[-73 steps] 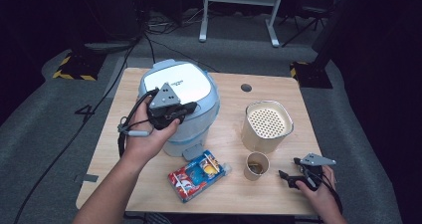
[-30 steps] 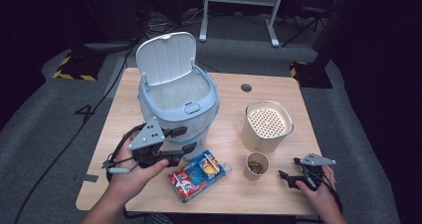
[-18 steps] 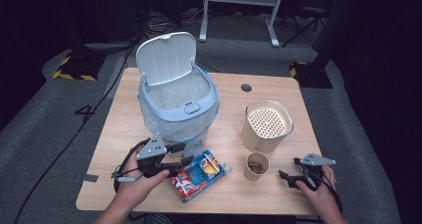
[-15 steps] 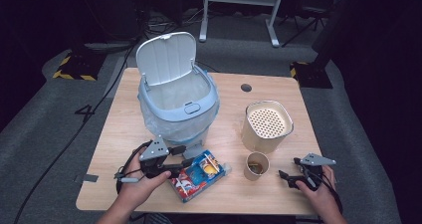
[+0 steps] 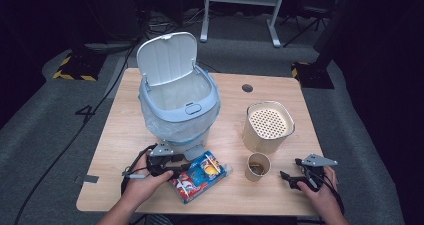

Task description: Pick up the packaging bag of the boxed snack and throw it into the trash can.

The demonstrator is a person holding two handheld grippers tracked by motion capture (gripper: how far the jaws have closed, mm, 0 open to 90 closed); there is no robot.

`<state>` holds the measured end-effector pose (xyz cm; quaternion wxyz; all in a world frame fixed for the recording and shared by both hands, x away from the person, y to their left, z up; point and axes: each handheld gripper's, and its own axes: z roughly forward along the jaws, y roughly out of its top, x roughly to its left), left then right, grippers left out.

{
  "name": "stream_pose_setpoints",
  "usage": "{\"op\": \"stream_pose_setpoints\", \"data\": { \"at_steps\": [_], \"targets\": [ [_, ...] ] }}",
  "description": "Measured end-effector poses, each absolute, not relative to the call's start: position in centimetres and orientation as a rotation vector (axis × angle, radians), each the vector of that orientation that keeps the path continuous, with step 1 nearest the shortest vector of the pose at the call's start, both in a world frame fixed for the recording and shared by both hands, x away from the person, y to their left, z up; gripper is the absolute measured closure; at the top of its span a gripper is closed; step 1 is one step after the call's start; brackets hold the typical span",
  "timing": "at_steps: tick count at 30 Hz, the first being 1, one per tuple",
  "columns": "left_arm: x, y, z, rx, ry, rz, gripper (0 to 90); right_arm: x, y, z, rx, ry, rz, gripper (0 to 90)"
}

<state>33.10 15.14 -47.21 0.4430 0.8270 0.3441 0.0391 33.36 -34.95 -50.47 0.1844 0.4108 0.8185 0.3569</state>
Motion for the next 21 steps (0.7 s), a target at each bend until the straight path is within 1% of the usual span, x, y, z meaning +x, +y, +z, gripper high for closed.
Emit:
{"op": "stream_pose_setpoints", "data": {
  "at_steps": [2, 7, 10, 15, 21],
  "targets": [
    [33.4, 14.9, -47.7, 2.066, 0.87, 0.057, 53.6, 33.4, -35.0, -50.5, 1.157, 2.307, 1.006, 15.1],
    [33.7, 14.4, -48.4, 2.099, 0.917, 0.018, 56.3, 33.4, -35.0, -50.5, 1.157, 2.307, 1.006, 15.1],
    [33.9, 14.3, -48.7, 2.123, 0.911, 0.005, 56.4, 33.4, -34.9, -50.5, 1.158, 2.307, 1.006, 15.1],
    [33.5, 14.0, -48.9, 2.132, 0.924, -0.035, 60.6, 33.4, -34.9, -50.5, 1.158, 2.307, 1.006, 15.1],
    [32.5, 13.2, -48.6, 2.151, 0.887, -0.076, 58.0, 33.4, -34.9, -50.5, 1.158, 2.307, 1.006, 15.1]
  ]
}}
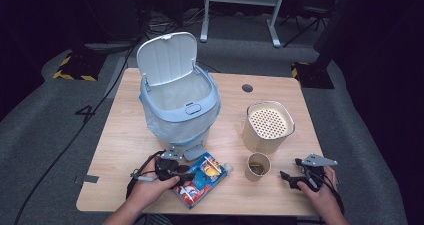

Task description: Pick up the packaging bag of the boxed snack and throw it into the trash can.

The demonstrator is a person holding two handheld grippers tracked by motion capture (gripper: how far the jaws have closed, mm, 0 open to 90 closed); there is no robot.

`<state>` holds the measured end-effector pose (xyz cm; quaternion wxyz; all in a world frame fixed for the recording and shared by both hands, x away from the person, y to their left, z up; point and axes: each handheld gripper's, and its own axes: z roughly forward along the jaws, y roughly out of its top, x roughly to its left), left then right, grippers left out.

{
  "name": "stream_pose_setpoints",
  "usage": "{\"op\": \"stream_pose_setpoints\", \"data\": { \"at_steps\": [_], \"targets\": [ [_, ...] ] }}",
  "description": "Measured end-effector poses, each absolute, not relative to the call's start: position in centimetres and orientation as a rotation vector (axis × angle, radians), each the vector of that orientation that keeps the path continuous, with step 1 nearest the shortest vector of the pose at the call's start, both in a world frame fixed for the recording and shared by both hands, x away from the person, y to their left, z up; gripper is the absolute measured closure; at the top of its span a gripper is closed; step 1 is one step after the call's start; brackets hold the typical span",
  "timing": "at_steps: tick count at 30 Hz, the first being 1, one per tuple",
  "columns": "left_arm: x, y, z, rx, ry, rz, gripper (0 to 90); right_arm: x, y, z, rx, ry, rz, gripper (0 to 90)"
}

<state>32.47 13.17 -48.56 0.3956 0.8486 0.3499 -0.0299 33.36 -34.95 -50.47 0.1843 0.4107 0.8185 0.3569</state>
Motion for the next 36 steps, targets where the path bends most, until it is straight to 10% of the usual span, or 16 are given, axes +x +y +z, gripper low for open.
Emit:
{"op": "stream_pose_setpoints", "data": {
  "at_steps": [36],
  "targets": [
    [32.3, 12.0, -46.4, 2.143, 0.854, 0.015, 81.5, 33.4, -34.9, -50.5, 1.158, 2.307, 1.006, 15.1]
  ]
}}
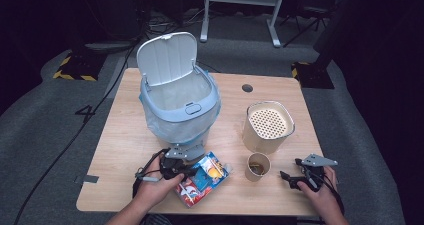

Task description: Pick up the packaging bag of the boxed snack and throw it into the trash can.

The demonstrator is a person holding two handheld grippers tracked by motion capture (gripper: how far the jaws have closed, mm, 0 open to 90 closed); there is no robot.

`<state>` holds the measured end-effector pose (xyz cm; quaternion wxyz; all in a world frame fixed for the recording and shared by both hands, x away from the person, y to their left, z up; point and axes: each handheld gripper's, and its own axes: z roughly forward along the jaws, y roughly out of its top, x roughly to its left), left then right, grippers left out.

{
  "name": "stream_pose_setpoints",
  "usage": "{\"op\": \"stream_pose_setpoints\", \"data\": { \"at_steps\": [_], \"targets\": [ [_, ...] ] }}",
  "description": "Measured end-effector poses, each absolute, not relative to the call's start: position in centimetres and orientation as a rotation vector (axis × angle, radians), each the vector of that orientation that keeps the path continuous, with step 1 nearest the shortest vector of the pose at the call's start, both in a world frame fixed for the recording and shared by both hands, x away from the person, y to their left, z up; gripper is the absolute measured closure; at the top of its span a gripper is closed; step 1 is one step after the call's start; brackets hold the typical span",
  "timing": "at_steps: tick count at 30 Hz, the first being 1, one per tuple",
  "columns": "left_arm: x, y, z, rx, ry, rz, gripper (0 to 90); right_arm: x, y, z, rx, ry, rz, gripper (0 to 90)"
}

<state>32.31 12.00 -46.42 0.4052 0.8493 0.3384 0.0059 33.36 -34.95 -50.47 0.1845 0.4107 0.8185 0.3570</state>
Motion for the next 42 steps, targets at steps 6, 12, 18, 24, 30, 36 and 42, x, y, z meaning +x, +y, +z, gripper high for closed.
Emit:
{"op": "stream_pose_setpoints", "data": {
  "at_steps": [6, 12, 18, 24, 30, 36, 42],
  "targets": [
    [32.0, 12.0, -45.6, 2.092, 0.823, 0.001, 88.8, 33.4, -34.9, -50.5, 1.158, 2.307, 1.006, 15.1],
    [31.4, 11.9, -43.8, 2.062, 0.758, 0.043, 89.3, 33.4, -34.9, -50.5, 1.158, 2.307, 1.006, 15.1],
    [30.9, 11.9, -41.8, 2.025, 0.711, 0.106, 89.3, 33.4, -34.9, -50.5, 1.158, 2.307, 1.006, 15.1],
    [30.7, 12.0, -39.6, 1.971, 0.67, 0.161, 89.3, 33.4, -34.9, -50.5, 1.158, 2.307, 1.006, 15.1],
    [30.8, 12.4, -37.5, 1.92, 0.639, 0.199, 89.3, 33.4, -34.9, -50.5, 1.158, 2.307, 1.006, 15.1],
    [30.8, 12.4, -35.8, 1.876, 0.621, 0.239, 89.3, 33.4, -34.9, -50.5, 1.158, 2.307, 1.006, 15.1],
    [31.1, 12.2, -33.9, 1.825, 0.6, 0.264, 89.4, 33.4, -35.0, -50.5, 1.158, 2.307, 1.006, 15.1]
  ]
}}
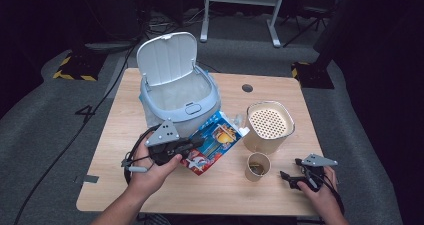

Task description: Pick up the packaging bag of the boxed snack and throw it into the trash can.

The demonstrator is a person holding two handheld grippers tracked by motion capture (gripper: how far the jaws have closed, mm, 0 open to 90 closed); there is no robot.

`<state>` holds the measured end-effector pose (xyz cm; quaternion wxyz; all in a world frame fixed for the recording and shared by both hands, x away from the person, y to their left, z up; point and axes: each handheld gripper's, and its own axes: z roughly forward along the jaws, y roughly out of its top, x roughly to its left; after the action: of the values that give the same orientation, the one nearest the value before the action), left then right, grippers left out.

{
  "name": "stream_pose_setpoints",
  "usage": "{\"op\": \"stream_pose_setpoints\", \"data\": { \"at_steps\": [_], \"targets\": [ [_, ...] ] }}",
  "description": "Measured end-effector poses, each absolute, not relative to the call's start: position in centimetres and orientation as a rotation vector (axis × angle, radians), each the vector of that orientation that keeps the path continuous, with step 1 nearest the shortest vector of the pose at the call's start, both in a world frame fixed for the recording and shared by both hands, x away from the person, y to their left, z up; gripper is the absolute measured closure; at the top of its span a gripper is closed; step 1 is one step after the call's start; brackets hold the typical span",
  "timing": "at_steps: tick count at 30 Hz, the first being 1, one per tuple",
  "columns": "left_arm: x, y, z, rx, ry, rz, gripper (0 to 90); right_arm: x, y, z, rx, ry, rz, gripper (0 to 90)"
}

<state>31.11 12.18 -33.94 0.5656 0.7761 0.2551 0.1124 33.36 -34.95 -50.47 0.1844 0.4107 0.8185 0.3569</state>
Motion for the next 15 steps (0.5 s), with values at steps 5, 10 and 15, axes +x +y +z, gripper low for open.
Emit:
{"op": "stream_pose_setpoints", "data": {
  "at_steps": [5, 10, 15],
  "targets": [
    [31.2, 12.3, -32.0, 1.779, 0.577, 0.297, 89.3, 33.4, -35.0, -50.5, 1.158, 2.307, 1.006, 15.1],
    [31.3, 12.4, -30.4, 1.733, 0.563, 0.335, 89.4, 33.4, -35.0, -50.5, 1.158, 2.307, 1.006, 15.1],
    [31.6, 12.6, -29.2, 1.695, 0.556, 0.361, 89.4, 33.4, -35.0, -50.5, 1.158, 2.307, 1.006, 15.1]
  ]
}}
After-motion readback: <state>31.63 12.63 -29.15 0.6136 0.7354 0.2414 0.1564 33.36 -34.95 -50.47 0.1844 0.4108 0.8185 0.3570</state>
